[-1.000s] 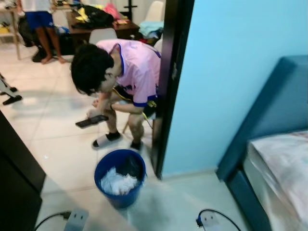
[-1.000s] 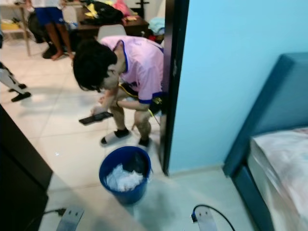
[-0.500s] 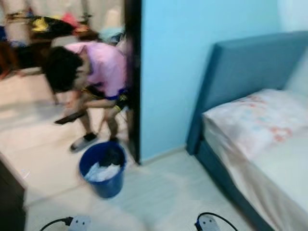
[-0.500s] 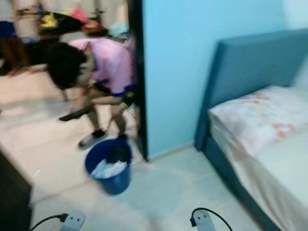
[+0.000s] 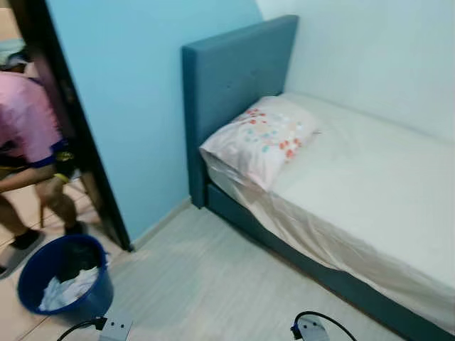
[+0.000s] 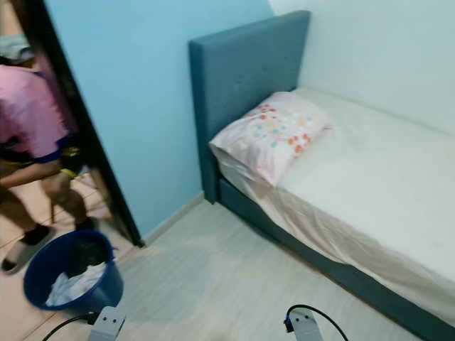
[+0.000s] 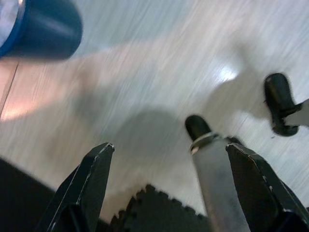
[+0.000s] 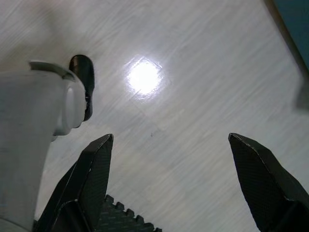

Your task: Clean up the room

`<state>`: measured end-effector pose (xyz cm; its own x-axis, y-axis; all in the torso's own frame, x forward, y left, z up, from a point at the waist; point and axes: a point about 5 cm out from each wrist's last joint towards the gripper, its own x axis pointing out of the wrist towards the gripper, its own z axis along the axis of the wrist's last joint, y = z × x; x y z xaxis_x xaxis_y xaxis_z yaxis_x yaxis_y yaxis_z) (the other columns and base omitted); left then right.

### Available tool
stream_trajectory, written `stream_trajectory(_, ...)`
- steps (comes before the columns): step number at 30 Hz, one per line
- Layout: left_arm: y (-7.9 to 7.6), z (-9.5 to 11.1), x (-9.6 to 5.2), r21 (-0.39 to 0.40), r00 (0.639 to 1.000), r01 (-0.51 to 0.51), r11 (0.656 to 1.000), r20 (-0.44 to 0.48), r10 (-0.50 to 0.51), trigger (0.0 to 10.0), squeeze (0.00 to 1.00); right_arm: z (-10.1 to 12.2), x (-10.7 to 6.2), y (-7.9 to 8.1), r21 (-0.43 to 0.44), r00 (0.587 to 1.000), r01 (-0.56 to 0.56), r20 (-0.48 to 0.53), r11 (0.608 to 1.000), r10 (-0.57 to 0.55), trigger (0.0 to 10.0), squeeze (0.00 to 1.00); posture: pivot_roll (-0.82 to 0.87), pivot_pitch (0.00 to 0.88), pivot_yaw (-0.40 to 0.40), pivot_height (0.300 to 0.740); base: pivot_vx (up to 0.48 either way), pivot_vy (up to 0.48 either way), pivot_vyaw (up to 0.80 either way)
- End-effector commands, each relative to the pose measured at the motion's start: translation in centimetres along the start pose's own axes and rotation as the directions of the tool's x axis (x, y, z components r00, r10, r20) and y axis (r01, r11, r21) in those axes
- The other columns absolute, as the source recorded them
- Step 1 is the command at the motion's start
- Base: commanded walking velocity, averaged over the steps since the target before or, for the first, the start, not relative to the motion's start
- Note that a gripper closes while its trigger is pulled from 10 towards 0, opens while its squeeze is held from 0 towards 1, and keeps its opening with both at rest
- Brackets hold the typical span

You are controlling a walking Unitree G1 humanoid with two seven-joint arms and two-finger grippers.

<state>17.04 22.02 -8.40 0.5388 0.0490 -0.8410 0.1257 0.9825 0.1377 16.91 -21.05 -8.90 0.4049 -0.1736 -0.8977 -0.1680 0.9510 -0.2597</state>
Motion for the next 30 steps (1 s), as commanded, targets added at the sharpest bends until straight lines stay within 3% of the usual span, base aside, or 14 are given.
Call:
stream_trajectory(1, -1.2, 0.0, 0.2, -0.026, 0.999, 0.028, 0.999, -0.016, -0.029, 10.0, 0.00, -0.1, 0.0, -0.1, -0.007, 1.000, 0.013, -0.004, 1.000, -0.013, 10.0, 0.00, -0.04, 0.033, -0.024, 0.740, 0.000, 0.000, -0.71)
stream_trajectory(8, -1.7, 0.0, 0.2, -0.031, 0.999, 0.044, 0.999, -0.024, -0.045, 10.0, 0.00, -0.1, 0.0, -0.2, 0.012, 1.000, 0.013, 0.011, 1.000, -0.013, 10.0, 0.00, -0.05, 0.035, -0.023, 0.740, 0.000, -0.379, -0.20)
stream_trajectory(19, -1.0, -1.4, -0.1, -0.029, 0.998, 0.041, 0.999, -0.052, -0.042, 10.0, 0.00, 0.0, 0.0, -0.3, -0.014, 1.000, 0.017, 0.005, 1.000, -0.017, 10.0, 0.00, -0.05, 0.040, -0.028, 0.740, 0.000, -0.468, 0.00)
stream_trajectory(30, -2.0, -1.3, 0.0, -0.026, 0.997, 0.049, 0.998, -0.062, -0.050, 10.0, 0.00, -0.1, 0.0, -0.5, -0.019, 1.000, 0.016, 0.000, 1.000, -0.016, 10.0, 0.00, -0.05, 0.040, -0.033, 0.740, 0.000, -0.469, -0.76)
